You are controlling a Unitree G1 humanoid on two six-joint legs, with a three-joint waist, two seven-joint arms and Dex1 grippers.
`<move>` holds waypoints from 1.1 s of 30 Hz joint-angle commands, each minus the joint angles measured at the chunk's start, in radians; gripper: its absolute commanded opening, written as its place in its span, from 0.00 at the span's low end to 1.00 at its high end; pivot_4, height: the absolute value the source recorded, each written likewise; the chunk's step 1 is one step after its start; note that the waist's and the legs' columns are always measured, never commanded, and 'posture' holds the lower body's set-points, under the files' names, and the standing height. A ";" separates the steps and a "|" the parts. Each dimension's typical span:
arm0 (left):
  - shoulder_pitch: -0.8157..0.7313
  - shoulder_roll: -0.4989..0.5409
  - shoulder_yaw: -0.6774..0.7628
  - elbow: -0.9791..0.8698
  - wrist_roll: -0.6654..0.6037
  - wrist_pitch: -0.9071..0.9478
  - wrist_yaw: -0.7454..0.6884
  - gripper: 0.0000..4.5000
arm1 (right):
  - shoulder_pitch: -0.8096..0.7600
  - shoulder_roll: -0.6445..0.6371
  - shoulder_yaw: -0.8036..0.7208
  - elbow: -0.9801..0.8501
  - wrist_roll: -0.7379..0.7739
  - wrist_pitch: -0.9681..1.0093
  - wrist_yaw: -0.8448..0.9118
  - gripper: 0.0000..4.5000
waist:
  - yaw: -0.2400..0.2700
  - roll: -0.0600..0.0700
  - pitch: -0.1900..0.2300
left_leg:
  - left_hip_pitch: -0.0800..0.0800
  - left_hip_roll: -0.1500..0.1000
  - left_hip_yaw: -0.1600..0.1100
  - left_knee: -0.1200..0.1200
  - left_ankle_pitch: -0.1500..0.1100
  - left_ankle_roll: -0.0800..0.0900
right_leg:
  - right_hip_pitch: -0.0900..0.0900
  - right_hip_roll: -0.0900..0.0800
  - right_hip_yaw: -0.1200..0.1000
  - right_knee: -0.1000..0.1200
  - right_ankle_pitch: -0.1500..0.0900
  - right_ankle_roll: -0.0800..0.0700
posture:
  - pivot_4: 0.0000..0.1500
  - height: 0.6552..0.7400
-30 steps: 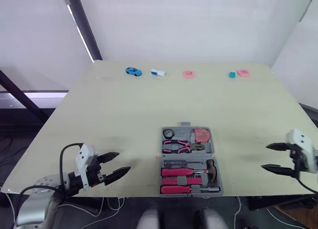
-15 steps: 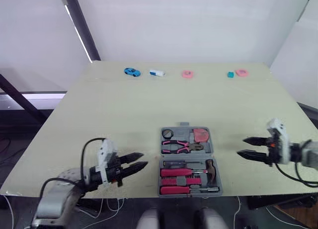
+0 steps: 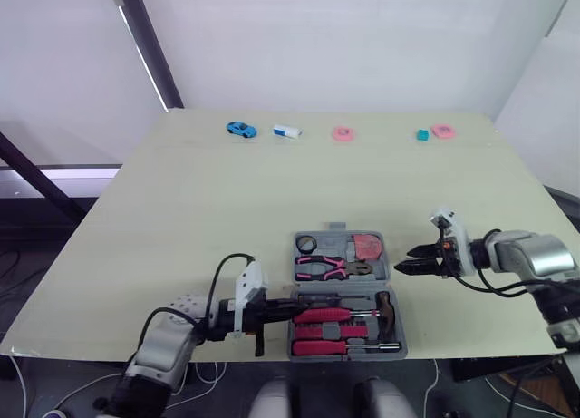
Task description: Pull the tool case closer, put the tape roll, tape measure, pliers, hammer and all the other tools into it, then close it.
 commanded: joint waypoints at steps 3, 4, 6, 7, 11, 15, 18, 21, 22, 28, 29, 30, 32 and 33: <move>-0.028 -0.011 -0.046 0.033 0.040 -0.026 -0.017 0.02 | -0.077 0.030 0.063 0.118 -0.059 -0.006 0.041 1.00 | 0.000 0.000 0.000 | 0.000 0.000 0.000 0.000 0.000 0.000 | 0.000 0.000 0.000 0.000 0.000 0.000 | 1.00 1.00; -0.033 -0.009 -0.058 0.038 0.052 -0.024 -0.019 0.02 | -0.092 0.041 0.083 0.141 -0.069 0.000 0.056 1.00 | 0.000 0.000 0.000 | 0.000 0.000 0.000 0.000 0.000 0.000 | 0.000 0.000 0.000 0.000 0.000 0.000 | 1.00 1.00; -0.038 -0.008 -0.071 0.044 0.066 -0.022 -0.018 0.02 | -0.114 0.060 0.105 0.177 -0.085 0.002 0.075 1.00 | 0.000 0.000 0.000 | 0.000 0.000 0.000 0.000 0.000 0.000 | 0.000 0.000 -0.001 0.000 0.000 0.000 | 1.00 1.00; -0.038 -0.008 -0.075 0.046 0.073 -0.018 -0.016 0.02 | -0.125 0.072 0.111 0.196 -0.094 -0.003 0.078 1.00 | -0.001 0.000 0.000 | 0.000 0.000 0.000 0.000 0.000 0.000 | 0.000 0.000 0.000 0.001 0.000 0.000 | 1.00 1.00; -0.039 -0.008 -0.091 0.072 0.099 -0.029 -0.010 0.02 | -0.175 0.147 0.148 0.291 -0.127 -0.017 0.097 1.00 | -0.002 0.001 0.000 | 0.000 0.000 0.000 0.000 0.000 0.000 | 0.000 0.000 0.000 0.001 0.000 0.000 | 1.00 1.00; -0.039 0.001 -0.088 0.106 0.107 -0.056 -0.020 0.02 | -0.206 0.198 0.147 0.361 -0.144 -0.024 0.119 1.00 | -0.003 0.001 -0.001 | 0.001 0.000 0.000 0.000 0.000 0.000 | 0.000 0.000 0.000 0.001 0.000 0.000 | 1.00 1.00; -0.033 0.016 -0.085 0.114 0.114 -0.072 -0.024 0.02 | -0.222 0.220 0.115 0.385 -0.132 -0.015 0.132 1.00 | -0.008 0.001 -0.001 | 0.002 0.001 0.000 0.000 0.000 0.000 | 0.001 0.001 0.000 0.002 0.000 0.000 | 1.00 1.00; -0.022 0.031 -0.084 0.093 0.113 -0.071 -0.024 0.02 | -0.228 0.228 0.074 0.392 -0.111 0.011 0.144 1.00 | -0.015 0.001 -0.001 | 0.003 0.002 0.000 0.000 0.000 0.000 | 0.001 0.002 0.000 0.002 0.000 0.000 | 1.00 1.00; -0.017 0.036 -0.084 0.076 0.110 -0.065 -0.022 0.02 | -0.227 0.229 0.062 0.390 -0.105 0.020 0.148 1.00 | -0.020 0.001 -0.001 | 0.003 0.002 -0.001 0.000 0.000 0.000 | 0.001 0.002 0.000 0.002 0.000 0.000 | 1.00 1.00; -0.006 0.058 -0.084 -0.004 0.098 -0.013 -0.007 0.02 | -0.211 0.225 0.001 0.342 -0.056 0.080 0.161 1.00 | -0.030 0.002 -0.001 | 0.001 0.003 -0.001 -0.001 0.000 0.000 | 0.000 0.002 0.001 0.002 0.000 0.000 | 1.00 1.00; -0.007 0.059 -0.085 -0.010 0.097 -0.007 -0.005 0.02 | -0.204 0.223 -0.008 0.327 -0.047 0.090 0.165 1.00 | -0.029 0.002 -0.001 | 0.001 0.003 -0.001 -0.001 0.000 0.000 | 0.000 0.002 0.000 0.002 0.000 0.000 | 1.00 1.00; -0.008 0.060 -0.086 -0.013 0.098 -0.004 -0.003 0.02 | -0.199 0.222 -0.014 0.316 -0.042 0.096 0.167 1.00 | -0.029 0.002 -0.001 | 0.001 0.003 -0.002 -0.001 0.000 0.000 | -0.001 0.002 0.000 0.002 0.000 0.000 | 1.00 1.00; -0.008 0.062 -0.087 -0.019 0.100 0.000 -0.002 0.02 | -0.186 0.220 -0.025 0.290 -0.029 0.111 0.167 1.00 | -0.029 0.002 -0.001 | 0.001 0.003 -0.002 -0.001 0.000 0.000 | -0.001 0.002 0.000 0.002 0.000 0.000 | 1.00 1.00; -0.008 0.063 -0.086 -0.024 0.099 0.004 -0.002 0.02 | -0.181 0.221 -0.032 0.279 -0.023 0.120 0.164 1.00 | -0.029 0.003 -0.001 | 0.000 0.002 -0.002 -0.001 0.000 0.000 | -0.001 0.002 0.000 0.002 0.000 0.000 | 1.00 1.00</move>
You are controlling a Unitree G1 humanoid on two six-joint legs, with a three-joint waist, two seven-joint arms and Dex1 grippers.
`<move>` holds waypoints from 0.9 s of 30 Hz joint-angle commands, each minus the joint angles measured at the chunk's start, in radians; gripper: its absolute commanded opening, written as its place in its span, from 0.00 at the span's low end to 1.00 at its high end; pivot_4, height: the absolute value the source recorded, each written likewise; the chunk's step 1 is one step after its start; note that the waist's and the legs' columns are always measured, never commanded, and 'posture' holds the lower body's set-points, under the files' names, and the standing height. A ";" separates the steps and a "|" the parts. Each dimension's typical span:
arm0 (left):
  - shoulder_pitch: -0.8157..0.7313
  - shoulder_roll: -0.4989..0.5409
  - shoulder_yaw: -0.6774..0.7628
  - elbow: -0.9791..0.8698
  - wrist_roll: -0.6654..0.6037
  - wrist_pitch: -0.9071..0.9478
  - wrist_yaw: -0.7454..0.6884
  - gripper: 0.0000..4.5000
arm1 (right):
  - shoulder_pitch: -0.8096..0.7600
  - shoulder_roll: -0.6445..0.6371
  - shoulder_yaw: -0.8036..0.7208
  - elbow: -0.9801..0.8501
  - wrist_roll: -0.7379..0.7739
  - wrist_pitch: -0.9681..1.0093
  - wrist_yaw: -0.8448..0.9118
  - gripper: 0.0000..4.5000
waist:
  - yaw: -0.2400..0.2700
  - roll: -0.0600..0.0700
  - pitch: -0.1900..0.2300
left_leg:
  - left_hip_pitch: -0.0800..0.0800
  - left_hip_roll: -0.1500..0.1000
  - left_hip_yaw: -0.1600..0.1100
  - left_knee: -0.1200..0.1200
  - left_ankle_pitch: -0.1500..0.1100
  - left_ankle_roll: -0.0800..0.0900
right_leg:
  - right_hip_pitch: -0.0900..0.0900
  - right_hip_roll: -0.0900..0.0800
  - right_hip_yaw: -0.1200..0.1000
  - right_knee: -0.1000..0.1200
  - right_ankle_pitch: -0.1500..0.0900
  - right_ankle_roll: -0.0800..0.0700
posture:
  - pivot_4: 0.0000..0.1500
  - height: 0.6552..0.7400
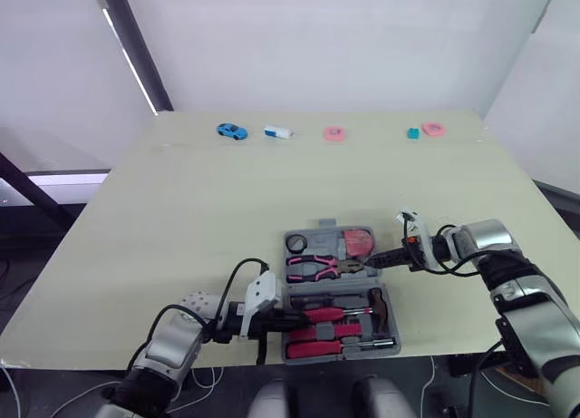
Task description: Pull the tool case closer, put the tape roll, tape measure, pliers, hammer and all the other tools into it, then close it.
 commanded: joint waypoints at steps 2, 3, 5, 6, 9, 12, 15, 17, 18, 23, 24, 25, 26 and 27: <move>0.002 0.012 -0.010 -0.022 0.019 0.022 0.011 0.02 | 0.012 0.004 -0.051 -0.094 0.072 0.039 0.031 1.00 | 0.000 0.000 0.000 | 0.000 0.000 0.000 0.000 0.000 0.000 | 0.000 0.000 0.000 0.000 0.000 0.000 | 1.00 1.00; 0.001 0.012 -0.008 -0.023 0.019 0.022 0.011 0.02 | 0.017 0.005 -0.063 -0.108 0.082 0.050 0.028 1.00 | 0.000 0.000 0.000 | 0.000 0.000 0.000 0.000 0.000 0.000 | 0.000 0.000 0.000 0.000 0.000 0.000 | 1.00 1.00; 0.005 0.015 -0.006 -0.028 0.021 0.019 0.011 0.02 | 0.027 0.000 -0.080 -0.138 0.099 0.069 0.026 1.00 | 0.000 0.000 0.000 | 0.000 0.000 0.000 0.000 0.000 0.000 | 0.000 0.000 0.000 0.000 0.000 0.000 | 1.00 1.00; 0.007 0.017 -0.005 -0.030 0.021 0.017 0.011 0.02 | 0.032 -0.002 -0.086 -0.150 0.106 0.077 0.025 1.00 | 0.000 0.000 0.000 | 0.000 0.000 0.000 0.000 0.000 0.000 | 0.000 0.000 0.000 0.000 0.000 0.000 | 1.00 1.00; 0.007 0.017 -0.003 -0.026 0.021 0.012 0.013 0.02 | 0.048 -0.009 -0.106 -0.185 0.132 0.097 0.023 1.00 | 0.000 0.000 0.000 | 0.000 0.000 0.000 0.000 0.000 0.000 | 0.000 0.000 0.000 0.000 0.000 0.000 | 1.00 1.00; 0.003 0.015 0.001 -0.012 0.021 0.004 0.014 0.02 | 0.062 -0.017 -0.126 -0.222 0.159 0.114 0.017 1.00 | 0.001 0.000 0.000 | 0.000 0.000 0.000 0.000 0.000 0.000 | 0.000 0.000 0.000 0.000 0.000 0.000 | 1.00 1.00; -0.002 0.014 0.010 -0.012 0.016 0.002 0.018 0.02 | 0.086 -0.035 -0.149 -0.290 0.200 0.145 0.011 1.00 | 0.002 0.000 0.000 | 0.000 0.000 0.000 0.000 0.000 0.000 | 0.000 0.000 0.000 0.000 0.000 0.000 | 1.00 1.00; -0.009 0.011 0.021 -0.016 0.005 0.004 0.020 0.02 | 0.109 -0.056 -0.168 -0.351 0.231 0.175 0.006 1.00 | 0.004 0.000 0.000 | -0.001 0.000 0.000 0.000 0.000 0.000 | 0.000 0.000 0.000 0.000 0.000 0.000 | 1.00 1.00; -0.016 0.005 0.034 -0.021 -0.013 0.016 0.024 0.02 | 0.130 -0.074 -0.177 -0.399 0.252 0.194 0.006 1.00 | 0.004 0.000 0.000 | -0.001 0.000 -0.001 0.000 0.000 0.000 | 0.000 0.000 0.000 0.000 0.000 0.000 | 1.00 1.00; -0.108 -0.023 0.096 0.005 -0.121 0.259 0.074 0.02 | 0.249 -0.153 -0.249 -0.649 0.384 0.322 -0.023 1.00 | 0.015 0.000 0.002 | -0.001 -0.001 -0.002 0.000 0.000 0.000 | 0.000 -0.001 -0.001 0.000 0.000 0.000 | 1.00 1.00; -0.064 0.025 0.153 -0.032 -0.152 0.300 0.075 0.02 | 0.285 -0.172 -0.266 -0.708 0.413 0.345 -0.032 1.00 | 0.015 -0.001 0.002 | -0.001 -0.001 -0.002 0.000 0.000 0.000 | 0.000 -0.001 -0.001 0.000 0.000 0.001 | 1.00 1.00; 0.101 0.105 0.296 -0.152 -0.211 0.336 0.038 0.02 | 0.321 -0.191 -0.285 -0.766 0.444 0.370 -0.038 1.00 | 0.007 -0.002 0.002 | -0.001 -0.001 -0.003 0.000 0.000 0.000 | 0.000 0.000 -0.001 0.000 0.000 0.001 | 1.00 1.00; 0.241 0.169 0.418 -0.240 -0.257 0.361 0.000 0.02 | 0.357 -0.208 -0.304 -0.823 0.477 0.394 -0.045 1.00 | -0.019 -0.008 0.003 | -0.001 0.000 -0.002 0.000 0.000 0.000 | 0.000 0.000 -0.001 -0.001 0.000 0.001 | 1.00 1.00; 0.339 0.208 0.501 -0.300 -0.289 0.377 -0.022 0.02 | 0.383 -0.219 -0.319 -0.864 0.503 0.411 -0.054 1.00 | -0.034 -0.014 0.001 | -0.002 0.004 0.000 -0.003 -0.001 0.000 | -0.005 0.001 0.003 0.000 -0.001 0.000 | 1.00 1.00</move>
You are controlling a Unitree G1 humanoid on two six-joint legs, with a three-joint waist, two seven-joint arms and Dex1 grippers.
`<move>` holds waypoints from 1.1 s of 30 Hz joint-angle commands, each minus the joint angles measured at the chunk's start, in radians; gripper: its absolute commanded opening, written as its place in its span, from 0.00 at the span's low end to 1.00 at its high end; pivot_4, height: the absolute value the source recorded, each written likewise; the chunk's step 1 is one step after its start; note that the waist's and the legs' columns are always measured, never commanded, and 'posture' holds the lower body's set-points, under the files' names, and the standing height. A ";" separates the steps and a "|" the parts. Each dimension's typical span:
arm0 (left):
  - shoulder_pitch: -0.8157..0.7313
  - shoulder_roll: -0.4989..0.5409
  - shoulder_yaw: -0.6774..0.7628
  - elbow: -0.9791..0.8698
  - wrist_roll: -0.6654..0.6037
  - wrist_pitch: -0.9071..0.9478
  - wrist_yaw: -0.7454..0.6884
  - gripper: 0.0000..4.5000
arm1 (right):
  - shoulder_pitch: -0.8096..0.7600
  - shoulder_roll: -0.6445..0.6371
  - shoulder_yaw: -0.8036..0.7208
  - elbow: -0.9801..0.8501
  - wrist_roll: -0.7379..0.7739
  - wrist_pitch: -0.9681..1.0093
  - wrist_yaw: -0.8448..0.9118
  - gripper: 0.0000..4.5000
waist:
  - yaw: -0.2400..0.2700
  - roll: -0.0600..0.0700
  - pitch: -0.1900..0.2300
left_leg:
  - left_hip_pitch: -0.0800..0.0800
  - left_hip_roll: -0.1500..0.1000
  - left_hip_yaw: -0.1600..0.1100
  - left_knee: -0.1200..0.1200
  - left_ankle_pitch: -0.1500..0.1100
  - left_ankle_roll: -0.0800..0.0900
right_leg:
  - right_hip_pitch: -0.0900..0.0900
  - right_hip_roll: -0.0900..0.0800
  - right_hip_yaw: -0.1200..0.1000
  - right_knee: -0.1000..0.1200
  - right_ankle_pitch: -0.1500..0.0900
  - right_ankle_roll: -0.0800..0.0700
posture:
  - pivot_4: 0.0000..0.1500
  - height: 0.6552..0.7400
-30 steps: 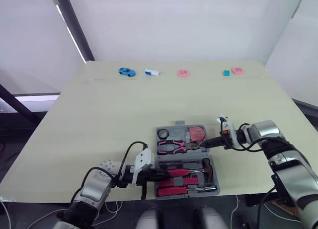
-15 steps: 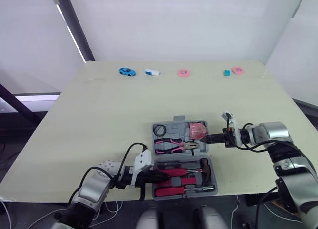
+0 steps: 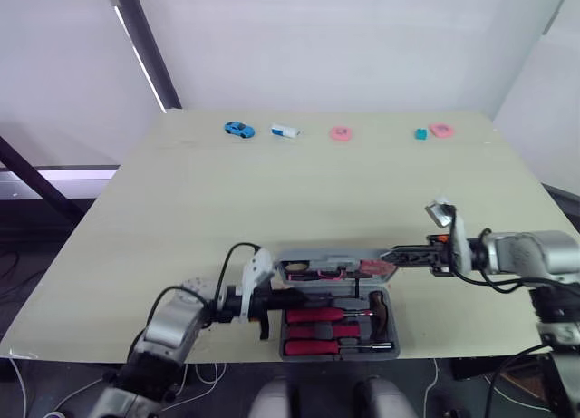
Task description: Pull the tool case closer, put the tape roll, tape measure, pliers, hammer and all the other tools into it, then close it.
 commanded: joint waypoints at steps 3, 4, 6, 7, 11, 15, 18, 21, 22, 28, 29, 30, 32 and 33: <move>0.353 0.160 0.385 -0.182 -0.180 0.085 -0.068 0.02 | 0.217 -0.107 -0.107 -0.287 0.147 0.050 -0.033 1.00 | 0.018 0.003 0.003 | 0.001 0.001 -0.005 -0.009 -0.001 -0.001 | -0.003 -0.002 -0.001 -0.002 -0.003 -0.003 | 1.00 1.00; 0.359 0.155 0.403 -0.191 -0.205 0.100 -0.055 0.02 | 0.261 -0.117 -0.115 -0.327 0.152 0.028 -0.041 1.00 | 0.029 0.004 0.003 | -0.001 -0.004 -0.009 -0.010 -0.001 -0.001 | -0.005 -0.005 -0.004 0.000 -0.003 -0.003 | 1.00 1.00; 0.352 0.134 0.416 -0.211 -0.233 0.113 -0.029 0.02 | 0.322 -0.114 -0.120 -0.379 0.124 -0.055 -0.070 1.00 | 0.049 0.006 0.003 | -0.001 -0.005 -0.012 -0.009 -0.001 -0.001 | -0.004 -0.005 -0.006 0.000 -0.004 -0.003 | 1.00 1.00; 0.339 0.110 0.412 -0.227 -0.240 0.110 -0.004 0.02 | 0.353 -0.105 -0.119 -0.408 0.085 -0.138 -0.078 1.00 | 0.056 0.006 0.003 | -0.001 -0.005 -0.012 -0.009 -0.001 -0.001 | -0.003 -0.005 -0.006 -0.001 -0.004 -0.002 | 1.00 1.00; 0.294 0.015 0.389 -0.294 -0.258 0.091 0.116 0.02 | 0.423 0.001 -0.154 -0.460 -0.012 -0.463 -0.130 1.00 | 0.053 0.002 0.004 | 0.002 -0.006 -0.010 -0.001 0.000 -0.001 | 0.003 -0.007 -0.004 -0.003 -0.006 0.001 | 1.00 1.00; 0.231 -0.089 0.372 -0.330 -0.270 0.037 0.214 0.02 | 0.449 0.067 -0.110 -0.421 -0.147 -0.794 -0.116 1.00 | 0.047 0.001 0.003 | 0.002 -0.006 -0.010 0.001 0.000 -0.001 | 0.004 -0.004 -0.003 -0.001 -0.001 0.002 | 1.00 1.00; 0.158 -0.125 0.307 -0.328 -0.215 0.003 0.270 0.02 | 0.417 0.056 -0.048 -0.314 -0.249 -0.958 -0.087 1.00 | 0.050 0.000 0.003 | 0.002 -0.009 -0.011 0.000 0.000 -0.001 | 0.004 -0.004 -0.003 -0.001 -0.001 0.002 | 1.00 1.00; 0.116 -0.113 0.235 -0.311 -0.202 0.007 0.249 0.14 | 0.386 0.026 -0.026 -0.198 -0.316 -1.102 -0.044 1.00 | 0.049 0.000 0.003 | 0.003 -0.011 -0.011 0.002 0.000 -0.001 | 0.007 -0.004 -0.003 -0.001 -0.001 0.002 | 1.00 1.00; 0.106 -0.106 0.218 -0.311 -0.209 0.016 0.238 0.14 | 0.382 0.011 -0.029 -0.167 -0.329 -1.139 -0.029 1.00 | 0.048 0.000 0.003 | 0.003 -0.011 -0.011 0.002 0.000 -0.001 | 0.007 -0.004 -0.003 -0.001 -0.001 0.002 | 1.00 1.00; 0.095 -0.052 0.212 -0.289 -0.219 0.039 0.231 0.76 | 0.435 -0.088 -0.098 -0.039 -0.334 -1.295 0.042 1.00 | 0.049 0.000 0.003 | 0.003 -0.010 -0.011 0.001 0.000 -0.001 | 0.007 -0.003 -0.004 -0.002 -0.001 0.002 | 1.00 1.00; 0.112 -0.036 0.227 -0.288 -0.218 0.043 0.230 0.84 | 0.467 -0.108 -0.127 -0.027 -0.332 -1.317 0.053 1.00 | 0.049 0.001 0.004 | 0.003 -0.010 -0.011 0.001 0.000 -0.001 | 0.007 -0.003 -0.004 -0.001 -0.001 0.001 | 1.00 1.00; 0.128 -0.026 0.238 -0.290 -0.219 0.044 0.230 0.95 | 0.493 -0.122 -0.146 -0.022 -0.329 -1.334 0.060 1.00 | 0.049 0.001 0.004 | 0.003 -0.010 -0.011 0.001 0.000 -0.001 | 0.007 -0.003 -0.004 -0.001 -0.001 0.001 | 1.00 1.00; 0.182 0.008 0.282 -0.275 -0.213 0.038 0.220 0.99 | 0.562 -0.149 -0.214 -0.010 -0.307 -1.350 0.072 1.00 | 0.049 0.001 0.004 | 0.003 -0.010 -0.012 0.001 0.000 -0.001 | 0.007 -0.003 -0.004 -0.002 -0.001 0.001 | 1.00 1.00; 0.207 0.022 0.304 -0.262 -0.210 0.031 0.213 0.99 | 0.589 -0.161 -0.240 -0.004 -0.299 -1.358 0.078 1.00 | 0.048 0.001 0.004 | 0.003 -0.010 -0.012 0.000 0.000 -0.001 | 0.007 -0.003 -0.003 -0.002 -0.001 0.001 | 1.00 1.00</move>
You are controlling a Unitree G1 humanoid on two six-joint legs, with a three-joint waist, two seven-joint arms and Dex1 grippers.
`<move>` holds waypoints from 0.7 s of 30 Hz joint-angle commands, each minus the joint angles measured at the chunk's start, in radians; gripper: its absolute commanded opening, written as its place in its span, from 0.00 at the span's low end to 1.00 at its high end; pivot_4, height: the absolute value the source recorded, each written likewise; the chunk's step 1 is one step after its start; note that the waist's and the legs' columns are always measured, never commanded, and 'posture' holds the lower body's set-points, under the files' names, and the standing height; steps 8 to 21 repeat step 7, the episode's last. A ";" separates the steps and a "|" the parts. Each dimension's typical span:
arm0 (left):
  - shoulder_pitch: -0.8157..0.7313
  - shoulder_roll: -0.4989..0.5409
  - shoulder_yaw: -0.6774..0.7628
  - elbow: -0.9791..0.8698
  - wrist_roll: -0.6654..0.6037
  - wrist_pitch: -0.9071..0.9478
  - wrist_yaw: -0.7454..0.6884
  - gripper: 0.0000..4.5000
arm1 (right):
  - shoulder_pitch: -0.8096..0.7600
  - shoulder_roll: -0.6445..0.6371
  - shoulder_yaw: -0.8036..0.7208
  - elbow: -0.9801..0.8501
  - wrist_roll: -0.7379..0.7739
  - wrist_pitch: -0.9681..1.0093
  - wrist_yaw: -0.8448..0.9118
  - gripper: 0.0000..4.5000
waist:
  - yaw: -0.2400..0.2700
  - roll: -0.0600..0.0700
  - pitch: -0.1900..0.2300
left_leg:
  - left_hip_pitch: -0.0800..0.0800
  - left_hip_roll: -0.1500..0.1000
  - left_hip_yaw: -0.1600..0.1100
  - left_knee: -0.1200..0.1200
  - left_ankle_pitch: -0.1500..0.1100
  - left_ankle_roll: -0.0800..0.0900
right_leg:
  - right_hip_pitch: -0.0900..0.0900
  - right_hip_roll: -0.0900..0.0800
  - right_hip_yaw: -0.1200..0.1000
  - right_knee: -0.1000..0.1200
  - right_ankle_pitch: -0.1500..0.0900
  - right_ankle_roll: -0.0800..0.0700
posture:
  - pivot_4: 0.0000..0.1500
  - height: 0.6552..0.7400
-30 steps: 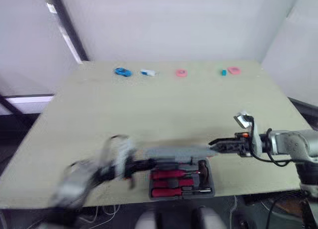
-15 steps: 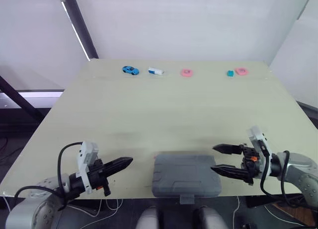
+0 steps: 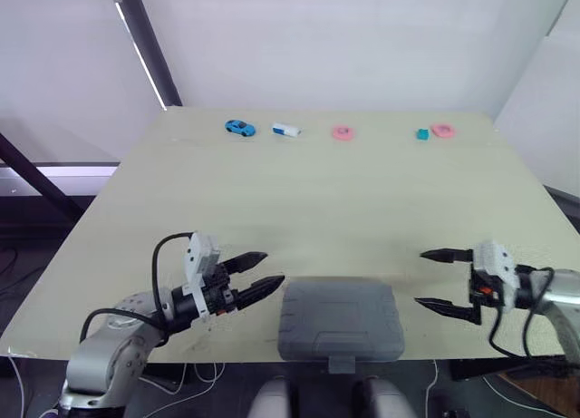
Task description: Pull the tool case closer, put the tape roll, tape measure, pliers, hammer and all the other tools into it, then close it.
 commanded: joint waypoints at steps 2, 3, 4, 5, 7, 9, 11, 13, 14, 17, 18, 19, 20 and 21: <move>0.102 0.061 0.120 0.039 -0.004 -0.028 -0.043 0.99 | 0.105 -0.051 -0.150 0.013 0.053 -0.051 0.033 1.00 | -0.003 0.000 0.000 | 0.000 0.000 0.001 0.000 0.000 0.000 | 0.000 0.000 0.000 0.000 0.000 -0.001 | 1.00 1.00; 0.123 0.072 0.141 0.060 0.000 -0.040 -0.054 0.99 | 0.125 -0.060 -0.174 0.025 0.059 -0.054 0.037 1.00 | -0.003 0.000 0.000 | 0.001 0.000 0.002 0.000 0.000 0.000 | 0.000 0.000 0.001 0.000 -0.002 -0.004 | 1.00 1.00; 0.138 0.078 0.158 0.079 0.001 -0.049 -0.064 0.99 | 0.140 -0.066 -0.193 0.037 0.064 -0.058 0.039 1.00 | -0.003 0.000 0.000 | 0.003 0.000 0.002 0.000 0.000 0.000 | 0.001 -0.001 0.001 0.000 -0.002 -0.004 | 1.00 1.00; 0.148 0.085 0.169 0.097 0.004 -0.058 -0.072 0.99 | 0.151 -0.069 -0.210 0.048 0.067 -0.061 0.039 1.00 | -0.002 0.000 0.000 | 0.003 0.000 0.003 0.000 0.000 0.000 | 0.001 -0.001 0.001 0.000 -0.002 -0.003 | 1.00 1.00; 0.161 0.096 0.176 0.120 0.015 -0.071 -0.085 0.99 | 0.165 -0.070 -0.228 0.064 0.071 -0.065 0.039 1.00 | -0.001 0.000 0.001 | 0.012 0.001 0.006 0.000 0.000 0.000 | 0.007 -0.002 0.003 0.000 -0.005 0.000 | 1.00 1.00; 0.161 0.096 0.176 0.120 0.015 -0.071 -0.085 0.99 | 0.165 -0.070 -0.228 0.064 0.071 -0.065 0.039 1.00 | -0.001 0.000 0.001 | 0.012 0.001 0.006 0.000 0.000 0.000 | 0.007 -0.002 0.003 0.000 -0.005 0.000 | 1.00 1.00; 0.161 0.096 0.176 0.120 0.015 -0.071 -0.085 0.99 | 0.165 -0.070 -0.228 0.064 0.071 -0.065 0.039 1.00 | -0.001 0.000 0.001 | 0.012 0.001 0.006 0.000 0.000 0.000 | 0.007 -0.002 0.003 0.000 -0.005 0.000 | 1.00 1.00; 0.161 0.096 0.176 0.120 0.015 -0.071 -0.085 0.99 | 0.165 -0.070 -0.228 0.064 0.071 -0.065 0.039 1.00 | -0.001 0.000 0.001 | 0.012 0.001 0.006 0.000 0.000 0.000 | 0.007 -0.002 0.003 0.000 -0.005 0.000 | 1.00 1.00; 0.161 0.096 0.176 0.120 0.015 -0.071 -0.085 0.99 | 0.165 -0.070 -0.228 0.064 0.071 -0.065 0.039 1.00 | -0.001 0.000 0.001 | 0.012 0.001 0.006 0.000 0.000 0.000 | 0.007 -0.002 0.003 0.000 -0.005 0.000 | 1.00 1.00; 0.161 0.096 0.176 0.120 0.015 -0.071 -0.085 0.99 | 0.165 -0.070 -0.228 0.064 0.071 -0.065 0.039 1.00 | -0.001 0.000 0.001 | 0.012 0.001 0.006 0.000 0.000 0.000 | 0.007 -0.002 0.003 0.000 -0.005 0.000 | 1.00 1.00; 0.161 0.096 0.176 0.120 0.015 -0.071 -0.085 0.99 | 0.165 -0.070 -0.228 0.064 0.071 -0.065 0.039 1.00 | -0.001 0.000 0.001 | 0.012 0.001 0.006 0.000 0.000 0.000 | 0.007 -0.002 0.003 0.000 -0.005 0.000 | 1.00 1.00; 0.161 0.096 0.176 0.120 0.015 -0.071 -0.085 0.99 | 0.165 -0.070 -0.228 0.064 0.071 -0.065 0.039 1.00 | -0.001 0.000 0.001 | 0.012 0.001 0.006 0.000 0.000 0.000 | 0.007 -0.002 0.003 0.000 -0.005 0.000 | 1.00 1.00; 0.161 0.096 0.176 0.120 0.015 -0.071 -0.085 0.99 | 0.165 -0.070 -0.228 0.064 0.071 -0.065 0.039 1.00 | -0.001 0.000 0.001 | 0.012 0.001 0.006 0.000 0.000 0.000 | 0.007 -0.002 0.003 0.000 -0.005 0.000 | 1.00 1.00; 0.161 0.096 0.176 0.120 0.015 -0.071 -0.085 0.99 | 0.165 -0.070 -0.228 0.064 0.071 -0.065 0.039 1.00 | -0.001 0.000 0.001 | 0.012 0.001 0.006 0.000 0.000 0.000 | 0.007 -0.002 0.003 0.000 -0.005 0.000 | 1.00 1.00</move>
